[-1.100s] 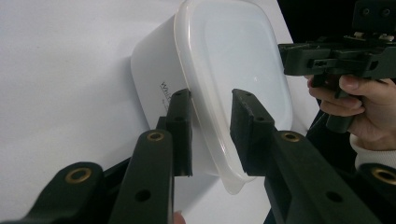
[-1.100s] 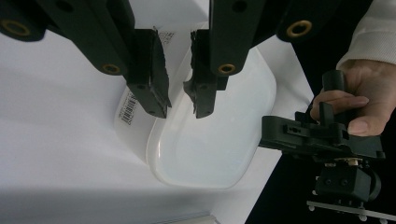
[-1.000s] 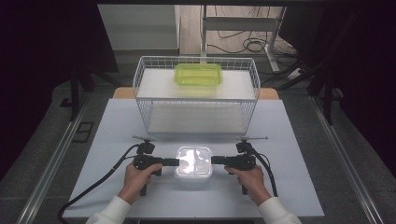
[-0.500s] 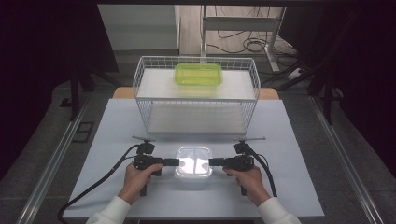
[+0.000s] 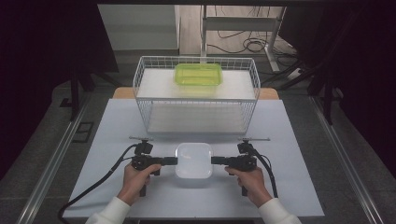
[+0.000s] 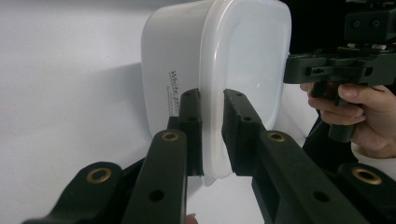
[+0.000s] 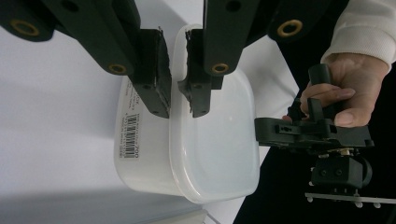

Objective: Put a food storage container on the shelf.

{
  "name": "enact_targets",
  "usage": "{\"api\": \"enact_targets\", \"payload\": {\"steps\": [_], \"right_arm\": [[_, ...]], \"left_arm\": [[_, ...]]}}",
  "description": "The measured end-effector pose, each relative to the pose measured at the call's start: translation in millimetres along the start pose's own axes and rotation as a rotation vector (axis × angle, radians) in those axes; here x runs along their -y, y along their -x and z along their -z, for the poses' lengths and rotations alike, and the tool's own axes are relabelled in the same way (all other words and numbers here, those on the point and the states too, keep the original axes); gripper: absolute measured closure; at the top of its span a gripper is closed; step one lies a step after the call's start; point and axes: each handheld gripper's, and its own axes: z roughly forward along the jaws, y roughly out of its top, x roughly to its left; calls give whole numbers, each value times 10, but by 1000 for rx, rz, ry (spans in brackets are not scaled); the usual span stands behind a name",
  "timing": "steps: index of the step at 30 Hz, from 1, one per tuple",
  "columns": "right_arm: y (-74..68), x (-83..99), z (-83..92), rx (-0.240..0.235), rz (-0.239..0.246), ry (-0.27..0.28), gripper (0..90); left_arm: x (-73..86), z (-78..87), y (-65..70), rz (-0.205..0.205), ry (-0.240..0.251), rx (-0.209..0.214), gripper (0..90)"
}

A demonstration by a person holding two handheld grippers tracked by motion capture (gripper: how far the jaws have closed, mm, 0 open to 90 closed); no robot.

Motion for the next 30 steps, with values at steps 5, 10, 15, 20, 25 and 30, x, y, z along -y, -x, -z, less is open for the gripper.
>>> {"api": "enact_targets", "payload": {"steps": [5, 10, 15, 20, 25, 30], "right_arm": [[-66, -27, 46, -3, 41, 16, 790], [-149, -53, 117, -11, 86, 35, 789], [-257, -79, 215, -14, 148, 58, 788], [-321, -103, 303, -6, 182, 83, 780], [-364, -124, 351, 5, 209, 98, 775], [-400, -144, 385, 4, 229, 112, 776]], "left_arm": [[-11, 57, 74, -24, 24, 3, 782], [-32, 122, 174, -56, 47, 4, 782], [-36, 200, 300, -98, 72, 6, 784], [-64, 267, 431, -139, 96, 24, 794], [-87, 308, 522, -175, 115, 25, 800], [-101, 307, 520, -180, 118, 21, 800]]}}
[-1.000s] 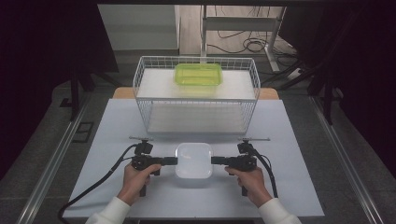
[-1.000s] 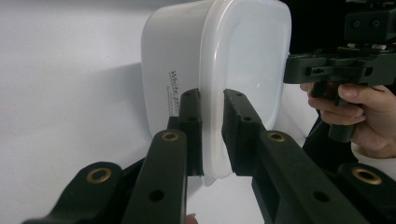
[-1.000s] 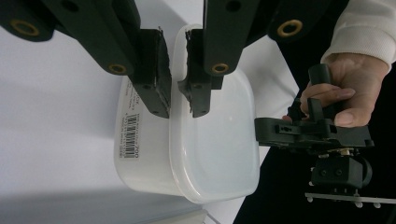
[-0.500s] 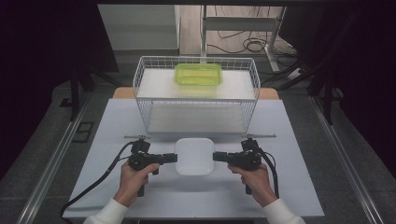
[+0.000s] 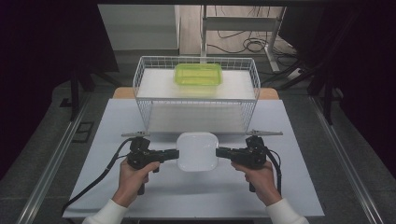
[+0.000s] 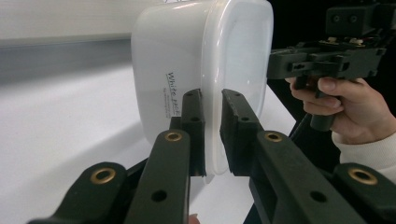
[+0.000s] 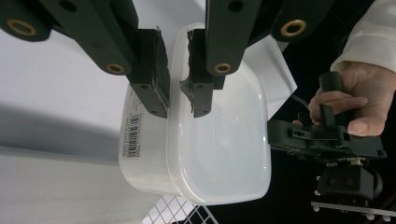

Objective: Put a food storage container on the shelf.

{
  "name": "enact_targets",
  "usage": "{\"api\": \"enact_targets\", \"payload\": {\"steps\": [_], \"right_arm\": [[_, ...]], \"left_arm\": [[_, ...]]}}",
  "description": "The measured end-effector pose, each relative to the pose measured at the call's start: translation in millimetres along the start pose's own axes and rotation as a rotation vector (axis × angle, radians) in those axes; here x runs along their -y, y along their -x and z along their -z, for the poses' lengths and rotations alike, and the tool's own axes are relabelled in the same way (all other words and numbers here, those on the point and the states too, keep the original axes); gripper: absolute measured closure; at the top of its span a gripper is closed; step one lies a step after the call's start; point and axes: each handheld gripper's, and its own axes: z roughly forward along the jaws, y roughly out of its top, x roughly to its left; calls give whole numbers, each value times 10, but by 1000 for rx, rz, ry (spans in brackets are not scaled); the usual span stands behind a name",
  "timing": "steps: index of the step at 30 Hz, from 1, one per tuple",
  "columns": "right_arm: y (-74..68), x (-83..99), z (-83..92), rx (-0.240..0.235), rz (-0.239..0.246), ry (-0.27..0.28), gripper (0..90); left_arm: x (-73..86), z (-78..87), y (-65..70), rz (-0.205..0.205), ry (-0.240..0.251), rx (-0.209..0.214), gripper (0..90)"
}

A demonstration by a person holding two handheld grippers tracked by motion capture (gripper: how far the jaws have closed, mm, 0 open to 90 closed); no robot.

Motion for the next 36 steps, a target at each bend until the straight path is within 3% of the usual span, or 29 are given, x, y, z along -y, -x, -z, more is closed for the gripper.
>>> {"api": "enact_targets", "payload": {"steps": [13, 19, 26, 36], "right_arm": [[-135, -204, 39, -19, 65, 44, 780], [-182, -320, 107, -28, 82, 70, 782], [-327, -540, 222, -20, 136, 93, 781], [-475, -833, 313, -12, 189, 128, 780]], "left_arm": [[-196, 141, 71, -41, 45, -14, 796], [-367, 182, 145, -72, 52, -13, 795], [-567, 265, 240, -103, 80, -6, 792], [-847, 365, 314, -120, 117, 5, 790]]}}
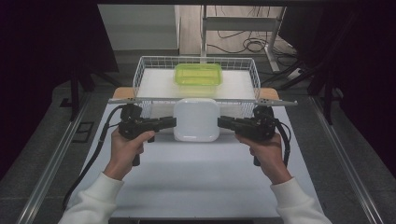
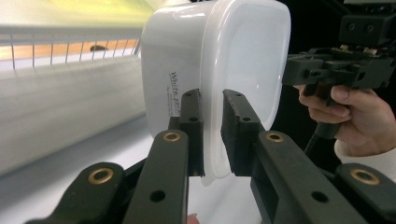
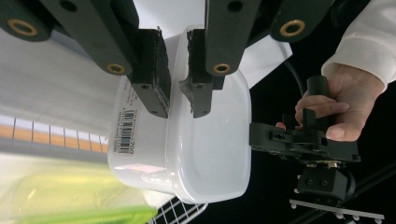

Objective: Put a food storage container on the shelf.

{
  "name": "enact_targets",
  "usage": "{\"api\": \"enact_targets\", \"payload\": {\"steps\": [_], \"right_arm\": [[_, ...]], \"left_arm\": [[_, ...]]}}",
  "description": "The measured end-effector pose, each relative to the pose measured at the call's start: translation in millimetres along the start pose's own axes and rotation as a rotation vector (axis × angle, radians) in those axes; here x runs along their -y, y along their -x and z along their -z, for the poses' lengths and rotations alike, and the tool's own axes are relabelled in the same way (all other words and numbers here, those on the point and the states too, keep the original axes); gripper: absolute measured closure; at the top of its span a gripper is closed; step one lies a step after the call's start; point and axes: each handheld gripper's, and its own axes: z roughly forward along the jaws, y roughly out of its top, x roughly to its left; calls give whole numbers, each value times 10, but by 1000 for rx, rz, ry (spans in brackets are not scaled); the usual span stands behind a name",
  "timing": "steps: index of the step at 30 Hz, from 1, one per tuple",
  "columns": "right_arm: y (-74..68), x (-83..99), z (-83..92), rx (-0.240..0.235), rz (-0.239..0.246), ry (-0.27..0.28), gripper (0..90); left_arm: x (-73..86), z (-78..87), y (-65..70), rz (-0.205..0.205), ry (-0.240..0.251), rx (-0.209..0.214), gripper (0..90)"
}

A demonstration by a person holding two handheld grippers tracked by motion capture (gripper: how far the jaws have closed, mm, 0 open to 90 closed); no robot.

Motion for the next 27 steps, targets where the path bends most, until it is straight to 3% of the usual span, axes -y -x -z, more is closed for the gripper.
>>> {"api": "enact_targets", "payload": {"steps": [7, 18, 27], "right_arm": [[15, -164, -19, -1, 13, 16, 780], [-76, -470, 71, 6, 58, 52, 779], [26, -765, 48, -23, 28, 88, 782]], "left_arm": [[-186, 33, 32, -33, 16, -13, 791], [-486, 103, 141, -76, 47, -10, 791], [-916, 93, 50, -81, 43, 14, 792]]}}
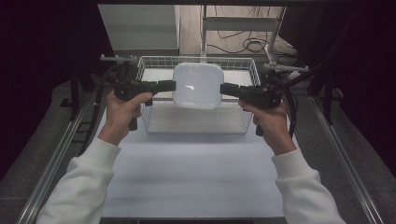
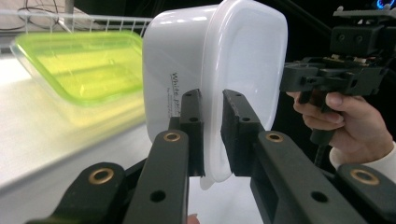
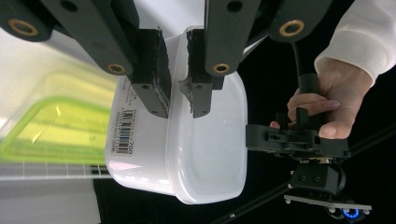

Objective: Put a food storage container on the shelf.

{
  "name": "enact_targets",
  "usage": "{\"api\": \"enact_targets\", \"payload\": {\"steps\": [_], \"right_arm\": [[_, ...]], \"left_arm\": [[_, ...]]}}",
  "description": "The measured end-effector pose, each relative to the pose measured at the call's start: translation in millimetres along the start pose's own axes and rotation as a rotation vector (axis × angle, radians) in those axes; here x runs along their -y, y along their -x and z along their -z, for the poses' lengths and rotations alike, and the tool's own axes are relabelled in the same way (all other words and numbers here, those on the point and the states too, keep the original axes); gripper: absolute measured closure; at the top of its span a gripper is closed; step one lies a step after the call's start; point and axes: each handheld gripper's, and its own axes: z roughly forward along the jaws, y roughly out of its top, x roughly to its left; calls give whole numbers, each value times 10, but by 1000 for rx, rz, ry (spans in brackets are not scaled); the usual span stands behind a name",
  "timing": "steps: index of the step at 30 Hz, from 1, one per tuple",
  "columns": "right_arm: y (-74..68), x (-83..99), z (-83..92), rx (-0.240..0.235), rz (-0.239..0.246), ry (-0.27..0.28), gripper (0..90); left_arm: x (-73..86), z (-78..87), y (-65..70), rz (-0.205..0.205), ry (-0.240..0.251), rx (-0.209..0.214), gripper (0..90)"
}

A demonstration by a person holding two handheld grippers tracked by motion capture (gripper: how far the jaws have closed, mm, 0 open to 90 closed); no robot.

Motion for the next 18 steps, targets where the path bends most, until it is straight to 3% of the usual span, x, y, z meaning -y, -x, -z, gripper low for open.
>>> {"api": "enact_targets", "payload": {"steps": [7, 18], "right_arm": [[122, -254, -117, 3, -11, -2, 783], [401, -518, -335, 11, -47, -28, 783]], "left_arm": [[-254, -64, -168, 21, 6, -4, 790], [-466, -210, -439, 70, 8, -22, 789]]}}
